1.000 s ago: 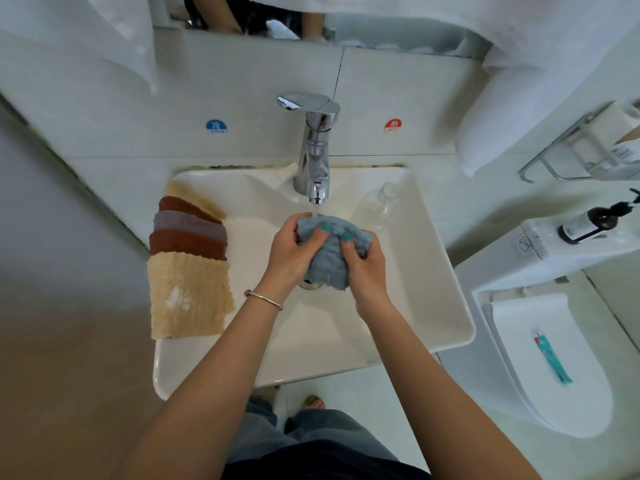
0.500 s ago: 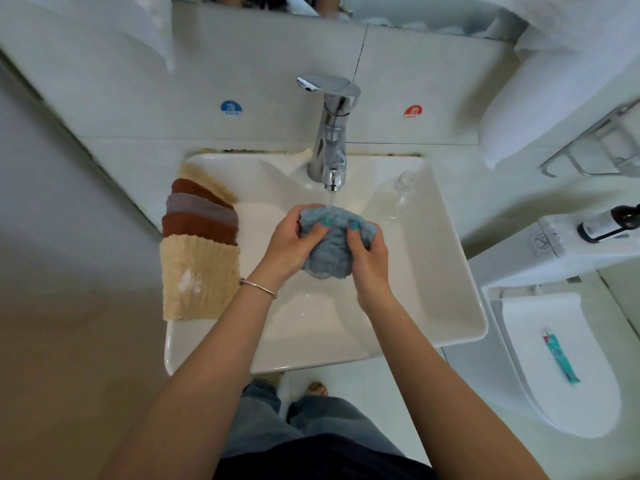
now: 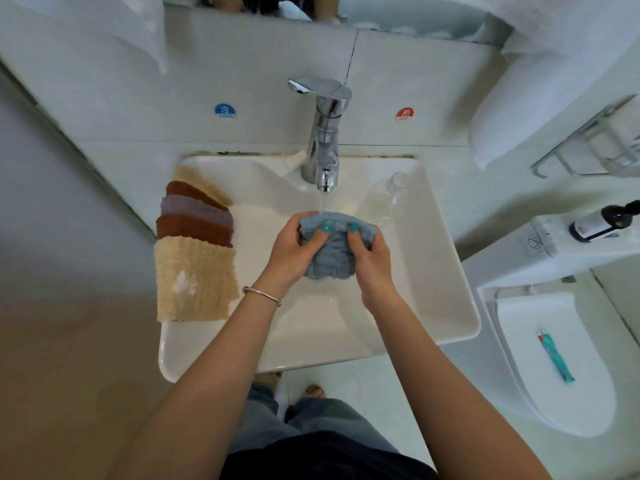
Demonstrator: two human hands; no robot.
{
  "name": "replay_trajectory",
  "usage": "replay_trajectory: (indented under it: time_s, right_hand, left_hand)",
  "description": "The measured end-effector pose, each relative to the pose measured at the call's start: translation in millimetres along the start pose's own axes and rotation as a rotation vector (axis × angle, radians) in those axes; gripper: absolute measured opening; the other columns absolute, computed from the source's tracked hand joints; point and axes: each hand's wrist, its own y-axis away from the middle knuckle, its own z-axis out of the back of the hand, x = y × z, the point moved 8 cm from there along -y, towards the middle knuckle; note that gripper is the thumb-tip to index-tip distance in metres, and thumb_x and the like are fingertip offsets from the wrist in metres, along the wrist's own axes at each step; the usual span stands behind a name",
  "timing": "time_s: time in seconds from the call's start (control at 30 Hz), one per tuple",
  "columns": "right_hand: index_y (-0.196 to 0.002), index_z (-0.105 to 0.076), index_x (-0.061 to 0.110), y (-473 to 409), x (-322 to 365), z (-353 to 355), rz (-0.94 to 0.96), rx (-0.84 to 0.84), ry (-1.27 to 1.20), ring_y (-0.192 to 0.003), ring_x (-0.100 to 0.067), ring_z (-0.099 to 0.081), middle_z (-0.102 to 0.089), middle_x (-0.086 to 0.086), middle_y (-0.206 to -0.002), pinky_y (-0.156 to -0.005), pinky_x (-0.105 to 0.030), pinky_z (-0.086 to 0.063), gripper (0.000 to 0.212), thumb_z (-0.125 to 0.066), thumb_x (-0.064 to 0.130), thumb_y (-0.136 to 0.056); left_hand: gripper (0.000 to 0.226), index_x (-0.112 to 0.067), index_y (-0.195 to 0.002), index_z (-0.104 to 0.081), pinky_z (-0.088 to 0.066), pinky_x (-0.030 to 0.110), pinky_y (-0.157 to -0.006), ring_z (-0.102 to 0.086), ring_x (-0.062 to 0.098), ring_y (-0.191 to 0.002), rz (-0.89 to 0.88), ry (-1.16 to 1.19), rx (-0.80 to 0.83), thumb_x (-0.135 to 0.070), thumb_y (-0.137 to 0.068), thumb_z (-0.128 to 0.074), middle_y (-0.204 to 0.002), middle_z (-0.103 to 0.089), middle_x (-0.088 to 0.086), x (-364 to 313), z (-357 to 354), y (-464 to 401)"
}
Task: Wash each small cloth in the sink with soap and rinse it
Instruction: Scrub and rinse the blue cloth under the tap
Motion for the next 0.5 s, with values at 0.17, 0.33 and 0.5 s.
replay_trajectory:
  time_s: [0.17, 0.33, 0.5]
  right_hand:
    - [-0.106, -0.059, 0.009, 4.5, -1.0, -40.6, 0.010, 0.101, 0.001, -0.081, -0.007, -0.067, -0.068, -0.001, -0.094, -0.075, -0.024, -0.057, 0.011, -0.060, 0.015, -0.096]
    - [-0.114, -0.052, 0.013, 4.8, 0.8, -50.7, 0.000, 0.130, -0.016, -0.093, -0.011, -0.066, -0.065, 0.002, -0.102, -0.082, -0.027, -0.058, 0.021, -0.059, 0.023, -0.097]
    - [-0.115, -0.050, 0.015, -1.2, 1.4, -53.6, 0.015, 0.079, -0.014, -0.099, -0.016, -0.065, -0.064, -0.001, -0.103, -0.093, -0.037, -0.054, 0.025, -0.059, 0.030, -0.097]
  left_hand:
    - [0.023, -0.014, -0.113, -0.056, -0.054, 0.017, -0.074, -0.063, 0.008, -0.091, -0.038, 0.001, -0.108, -0.011, -0.092, -0.063, -0.108, -0.064, 0.005, -6.5, 45.8, -0.5]
    - [0.021, -0.017, -0.112, -0.054, -0.055, 0.030, -0.084, -0.064, 0.017, -0.100, -0.051, -0.026, -0.158, -0.018, -0.093, -0.063, -0.110, -0.065, 0.006, -4.2, 42.4, -7.0]
    - [0.022, -0.018, -0.110, -0.046, -0.051, 0.016, -0.077, -0.061, 0.006, -0.089, -0.098, -0.038, -0.271, -0.022, -0.095, -0.061, -0.098, -0.060, -0.006, -8.3, 11.1, -6.8]
